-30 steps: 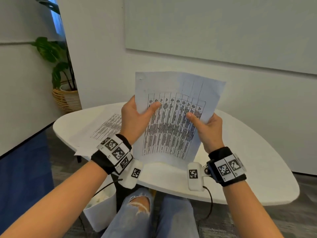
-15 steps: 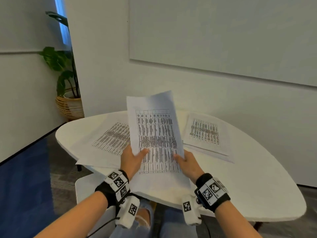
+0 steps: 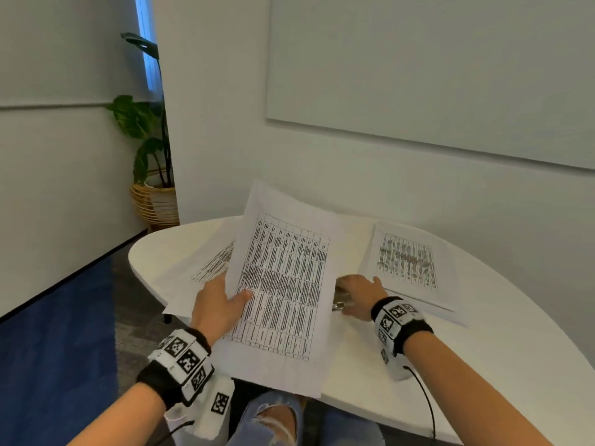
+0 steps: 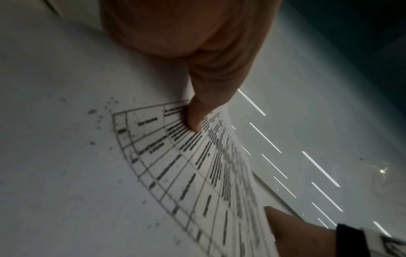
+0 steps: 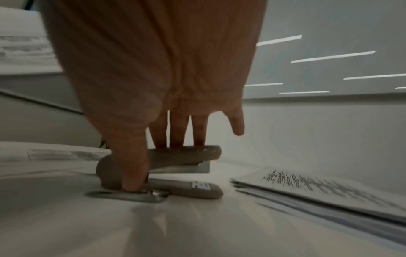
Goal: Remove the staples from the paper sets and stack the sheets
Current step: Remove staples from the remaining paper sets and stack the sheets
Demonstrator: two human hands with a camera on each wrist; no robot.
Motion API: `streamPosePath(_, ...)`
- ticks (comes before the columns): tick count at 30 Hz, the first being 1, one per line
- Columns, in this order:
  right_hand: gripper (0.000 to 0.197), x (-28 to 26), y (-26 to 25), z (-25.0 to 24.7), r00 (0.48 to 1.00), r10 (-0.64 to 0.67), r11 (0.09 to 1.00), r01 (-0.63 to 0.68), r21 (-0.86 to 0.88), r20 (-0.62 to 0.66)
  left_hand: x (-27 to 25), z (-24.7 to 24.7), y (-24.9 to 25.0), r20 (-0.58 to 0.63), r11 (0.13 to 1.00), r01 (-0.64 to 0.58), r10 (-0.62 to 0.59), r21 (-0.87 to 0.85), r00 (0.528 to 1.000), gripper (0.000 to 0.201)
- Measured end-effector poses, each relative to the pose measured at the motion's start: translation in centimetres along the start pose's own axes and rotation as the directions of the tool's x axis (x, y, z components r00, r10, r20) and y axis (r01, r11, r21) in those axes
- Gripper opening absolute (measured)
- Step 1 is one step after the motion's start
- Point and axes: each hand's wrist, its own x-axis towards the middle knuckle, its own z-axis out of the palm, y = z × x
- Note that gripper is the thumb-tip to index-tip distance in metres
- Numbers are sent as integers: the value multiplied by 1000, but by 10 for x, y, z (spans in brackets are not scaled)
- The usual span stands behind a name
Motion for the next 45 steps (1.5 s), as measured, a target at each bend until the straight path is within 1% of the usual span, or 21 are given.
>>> streamPosePath(2,50,2,0,3,1000,6,995,-7,-95,-12,-1,2,-2,53,998,53,-55,40,997,15)
streamPosePath(4,46,-1,4,8,999,41,995,-38,-89,34,-1,6,-4,102,996,64,-71,70,992,18)
streamPosePath(7,46,-12,15,23,989,108,991,-114,65,97,-1,11,-5,168,995,46,-61,90,984,22)
streamPosePath(9,43,-24,25,26,983,176,964,-182,196,50,-3,15,-2,211,995,22,-43,99,977,24)
streamPosePath(11,36,-38,33,15,953,296,880,-248,406,-60,-3,18,1,248,997,13,-32,78,968,17)
streamPosePath(12,34,-44,38,7,913,387,810,-268,522,-132,-4,19,3,258,998,9,-26,66,966,16)
streamPosePath(13,34,-50,43,-1,845,490,736,-270,621,-213,-4,22,3,268,998,0,-16,61,963,15)
streamPosePath(14,34,-56,48,-10,753,590,665,-249,704,-291,-5,24,6,277,998,-16,-3,64,961,15)
streamPosePath(16,31,-67,55,-26,554,734,543,-130,829,-394,-8,31,11,302,995,-48,21,84,953,17)
streamPosePath(18,21,-71,57,-43,400,828,392,88,916,-393,-13,37,16,328,992,-78,42,97,944,21)
streamPosePath(19,18,-70,59,-51,359,859,308,204,929,-364,-15,41,19,341,990,-91,50,105,939,24)
streamPosePath(20,18,-69,60,-60,349,877,226,309,924,-331,-17,45,22,354,989,-102,57,108,933,25)
streamPosePath(21,20,-67,60,-67,362,881,157,386,909,-306,-18,49,24,372,988,-108,60,110,926,23)
streamPosePath(23,34,-61,56,-79,395,869,86,473,877,-298,-21,57,28,401,986,-116,59,119,914,22)
streamPosePath(24,42,-58,52,-82,405,860,74,502,862,-310,-23,60,30,412,984,-119,56,130,910,24)
streamPosePath(26,44,-51,39,-87,423,827,83,558,826,-369,-24,66,32,429,978,-136,57,156,901,24)
streamPosePath(29,37,-43,23,-90,458,794,108,542,834,-400,-27,70,36,449,973,-156,64,170,891,23)
streamPosePath(33,12,-37,15,-90,530,776,9,532,847,-341,-27,72,40,451,969,-161,61,188,891,24)
streamPosePath(38,24,-37,7,-86,591,728,-16,521,853,-347,-26,74,43,459,970,-176,80,170,885,21)
streamPosePath(43,31,-39,5,-89,610,726,-80,536,840,-320,-28,77,44,470,966,-186,82,179,879,22)
streamPosePath(45,33,-37,6,-90,611,729,-78,522,850,-308,-29,78,44,479,968,-184,80,173,874,22)
